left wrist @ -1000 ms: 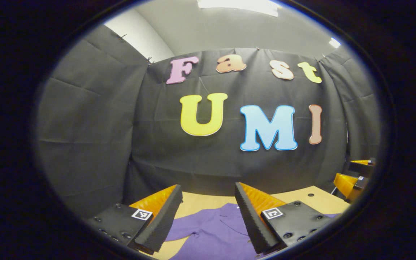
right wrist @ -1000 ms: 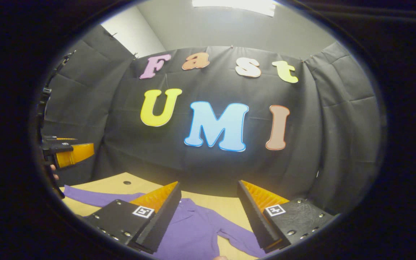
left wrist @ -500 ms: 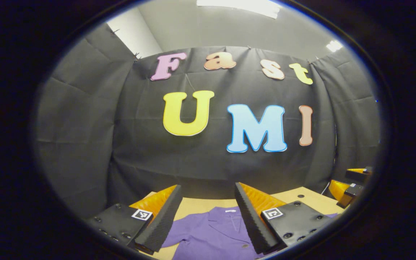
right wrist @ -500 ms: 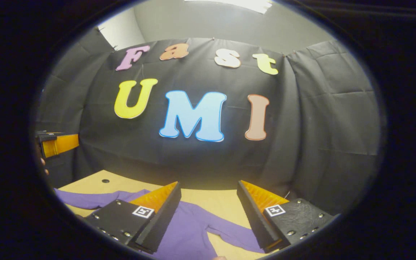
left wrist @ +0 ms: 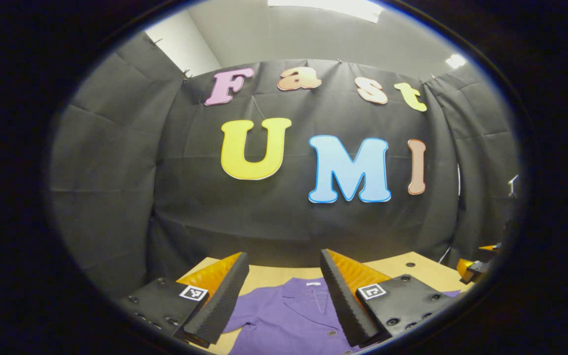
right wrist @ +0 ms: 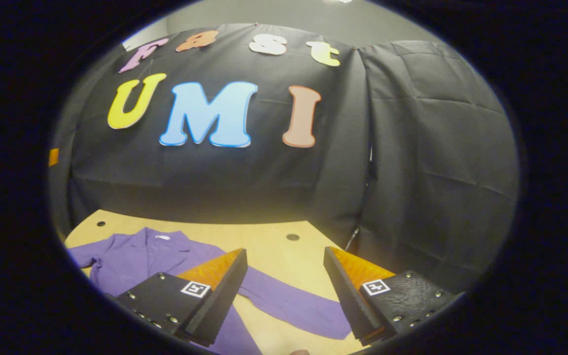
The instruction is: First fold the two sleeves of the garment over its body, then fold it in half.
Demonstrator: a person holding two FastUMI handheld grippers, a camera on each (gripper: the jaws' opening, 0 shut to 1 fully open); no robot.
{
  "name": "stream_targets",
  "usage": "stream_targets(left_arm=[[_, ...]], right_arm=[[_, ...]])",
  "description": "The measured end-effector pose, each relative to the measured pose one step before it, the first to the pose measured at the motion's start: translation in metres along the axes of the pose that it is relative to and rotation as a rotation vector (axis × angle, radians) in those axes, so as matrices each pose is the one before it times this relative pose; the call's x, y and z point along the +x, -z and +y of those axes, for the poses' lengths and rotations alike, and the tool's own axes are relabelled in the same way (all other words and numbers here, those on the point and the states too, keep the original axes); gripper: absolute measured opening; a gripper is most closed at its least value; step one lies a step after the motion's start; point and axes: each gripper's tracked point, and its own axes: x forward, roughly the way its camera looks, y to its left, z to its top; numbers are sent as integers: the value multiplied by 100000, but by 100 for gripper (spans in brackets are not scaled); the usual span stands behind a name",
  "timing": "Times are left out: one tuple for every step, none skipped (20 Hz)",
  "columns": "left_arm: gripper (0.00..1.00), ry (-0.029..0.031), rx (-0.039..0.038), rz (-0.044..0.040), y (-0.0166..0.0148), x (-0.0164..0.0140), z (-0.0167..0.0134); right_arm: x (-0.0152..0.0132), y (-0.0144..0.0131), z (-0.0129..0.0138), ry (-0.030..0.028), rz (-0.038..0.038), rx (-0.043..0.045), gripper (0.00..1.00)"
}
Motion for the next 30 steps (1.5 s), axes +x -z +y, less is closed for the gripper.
stream_targets(left_arm=[[93,-254,266,514,20,-274,117],[93,36,141,505,62,-213,-5],[93,-452,224,578,135,-228,83],[93,-372,89,379,97,-228,89],[93,-243,32,664,80,-216,21],[93,-419,153,661,72,-84,75],[93,-558,242,411,99,-181,122],[93,-510,293,307,64,-131,81],[93,-494,352,188,4,-86,122],[93,-409,383,217,38,-174,104],[93,-372,461,220,78,-160,59],[93,-403,357,174,-11,-86,54],[95,-226,158,-11,-21,-54,79],[93,-68,127,214,50,-32,-27],[93,-235,-98,169,158,-179,21],[93,68,-298,589,143,-21,-68],[93,-197,-359,596,197,-68,36],[93,-156,-301,395,72,17,35],[93,-395,-121,313,155,-183,-15],[93,-309,-74,268,7,-11,93],[93,-116,-42,336,64,-141,59],[93,-217,72,339,49,-38,38],[93,-100,31,210,70,-111,120],[93,-202,68,119,40,30,31],[93,-199,-83,-38,-80,1,81],[93,166,-275,71,12,52,-17],[93,329,-273,-13,-7,-110,-106],[93,313,-56,-27,-48,15,-41],[93,359,29,-196,4,-16,-46],[93,470,-84,-104,-14,122,-122]], right_arm=[[357,1278,-852,2030,2902,751,96],[263,1357,-937,2066,3522,961,96],[190,1547,-988,1555,3804,1217,96],[321,1277,-737,1395,3504,1268,94],[562,1308,-486,1429,3668,1178,96],[311,1240,-747,1144,2940,901,94],[291,1230,-838,1469,2843,712,96],[409,960,-726,1423,2849,691,96],[528,896,-551,1229,2788,850,96],[526,700,-468,1168,2455,1167,96],[539,980,-476,795,2725,1756,96],[484,707,-350,517,2670,2236,96],[615,619,-154,618,2772,2472,96],[448,522,-276,737,2268,2311,96],[533,750,-413,1120,2157,1796,96],[498,796,-399,1583,3030,1109,96],[620,764,-220,1306,3019,904,96],[589,502,-173,875,2316,996,96],[644,574,-232,686,2404,1064,97],[532,420,-127,246,1815,1091,96],[462,599,-127,266,1818,957,96],[9,269,42,221,1303,656,97],[-58,12,-26,-143,68,795,96],[145,-219,19,191,-952,554,97],[14,300,-86,185,143,124,97],[68,-122,98,-138,-257,-254,97],[9,52,-101,38,-237,-624,98],[76,-68,30,20,210,143,98],[-23,28,67,-27,-427,92,98],[15,40,75,-378,181,-378,98]])
